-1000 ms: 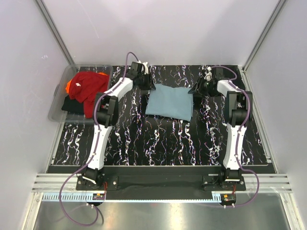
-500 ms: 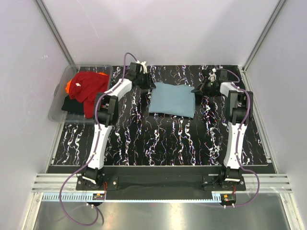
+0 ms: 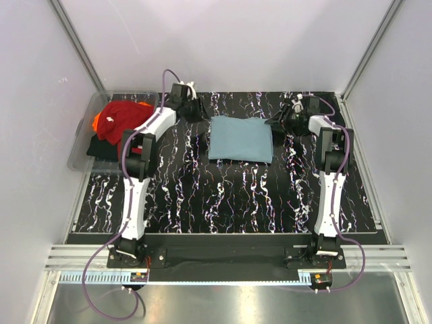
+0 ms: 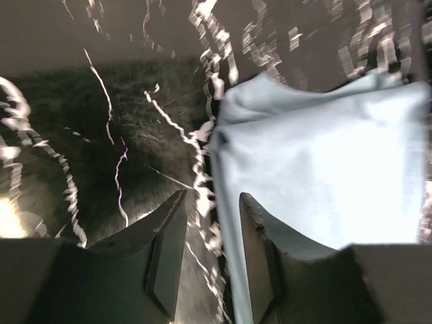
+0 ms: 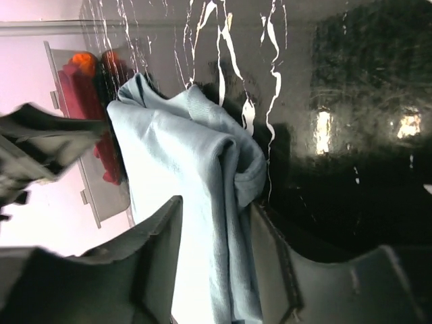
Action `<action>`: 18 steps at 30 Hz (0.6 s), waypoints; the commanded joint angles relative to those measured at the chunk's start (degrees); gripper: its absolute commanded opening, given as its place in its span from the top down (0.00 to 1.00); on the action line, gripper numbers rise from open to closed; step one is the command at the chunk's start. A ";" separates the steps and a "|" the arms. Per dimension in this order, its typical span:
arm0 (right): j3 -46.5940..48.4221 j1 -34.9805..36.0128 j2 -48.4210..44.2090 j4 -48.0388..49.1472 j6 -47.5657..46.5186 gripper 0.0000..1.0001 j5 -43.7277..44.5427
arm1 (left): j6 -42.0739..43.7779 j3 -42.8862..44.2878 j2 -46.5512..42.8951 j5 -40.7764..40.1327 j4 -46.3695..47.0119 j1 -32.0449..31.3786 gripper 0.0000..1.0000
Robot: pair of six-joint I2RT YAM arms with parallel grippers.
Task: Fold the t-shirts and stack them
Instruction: Fold the tshirt
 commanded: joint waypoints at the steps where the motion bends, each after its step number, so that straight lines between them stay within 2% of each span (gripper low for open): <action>1: -1.52 -0.95 -5.45 -0.44 -1.03 0.48 0.36 | 1.07 -0.48 -9.29 -0.81 0.83 0.18 0.59; 9: -16.35 -1.40 -16.27 -3.60 -5.08 0.34 2.02 | 0.64 -13.91 -18.35 1.65 0.83 -2.72 0.59; 13: -23.22 -1.22 -20.31 -4.05 -7.01 0.32 3.17 | 0.37 -21.64 -21.68 2.36 1.00 -4.13 0.59; 18: -27.62 -0.87 -21.81 -3.96 -10.17 0.32 3.96 | 1.25 -26.75 -22.49 2.09 1.18 -5.80 0.57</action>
